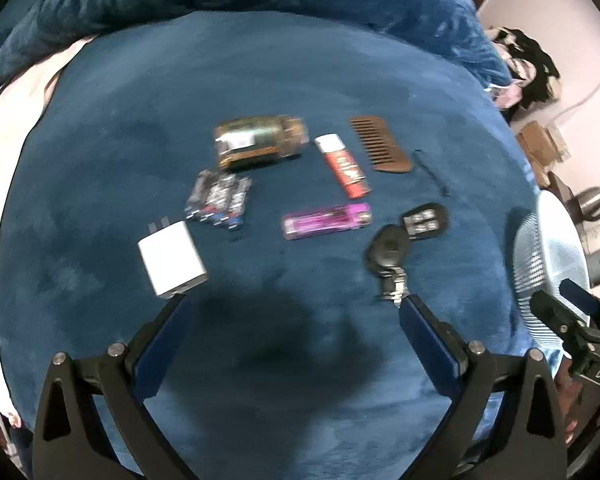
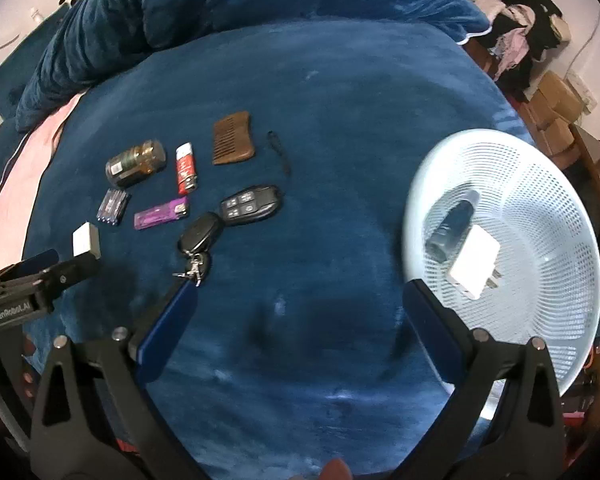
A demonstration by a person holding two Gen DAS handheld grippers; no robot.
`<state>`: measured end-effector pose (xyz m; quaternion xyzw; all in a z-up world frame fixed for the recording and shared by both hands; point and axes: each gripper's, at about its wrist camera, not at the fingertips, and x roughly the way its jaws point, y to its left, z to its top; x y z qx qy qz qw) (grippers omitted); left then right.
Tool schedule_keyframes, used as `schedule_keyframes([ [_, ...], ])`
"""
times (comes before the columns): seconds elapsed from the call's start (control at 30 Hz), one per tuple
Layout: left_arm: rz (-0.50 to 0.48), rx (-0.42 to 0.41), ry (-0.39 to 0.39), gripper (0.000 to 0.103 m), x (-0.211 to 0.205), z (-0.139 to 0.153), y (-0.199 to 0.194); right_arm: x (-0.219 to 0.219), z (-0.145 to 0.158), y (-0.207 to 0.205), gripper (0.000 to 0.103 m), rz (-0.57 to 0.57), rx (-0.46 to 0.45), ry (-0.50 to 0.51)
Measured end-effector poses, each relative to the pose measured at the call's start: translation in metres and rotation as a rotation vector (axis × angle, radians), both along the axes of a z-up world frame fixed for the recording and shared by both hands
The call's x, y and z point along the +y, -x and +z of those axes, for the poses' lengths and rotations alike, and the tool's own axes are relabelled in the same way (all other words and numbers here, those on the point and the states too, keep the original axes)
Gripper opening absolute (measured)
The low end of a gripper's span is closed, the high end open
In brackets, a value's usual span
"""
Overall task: Organize rigid objects
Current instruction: 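Withdraw both open tools from the colander back over the items, then grasp the white USB charger with the left tool while the right tool grasps the red lighter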
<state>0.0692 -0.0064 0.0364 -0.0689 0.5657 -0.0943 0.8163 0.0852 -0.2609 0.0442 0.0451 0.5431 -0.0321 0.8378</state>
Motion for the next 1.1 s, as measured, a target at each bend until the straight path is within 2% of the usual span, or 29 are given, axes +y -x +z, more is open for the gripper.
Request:
schedule_keyframes([
  [0.23, 0.051, 0.035, -0.004, 0.103, 0.029, -0.02, -0.002, 0.015, -0.012, -0.007, 0.103, 0.028, 0.026, -0.009],
  [0.53, 0.09, 0.062, -0.002, 0.103, 0.045, -0.039, -0.003, 0.033, -0.028, -0.022, 0.103, 0.061, 0.057, -0.023],
  [0.93, 0.199, 0.106, 0.012, 0.102, 0.08, -0.064, -0.032, 0.057, -0.051, -0.052, 0.103, 0.106, 0.092, -0.057],
  [1.1, 0.212, 0.13, 0.002, 0.102, 0.079, -0.077, -0.048, 0.064, -0.062, -0.06, 0.103, 0.128, 0.111, -0.066],
])
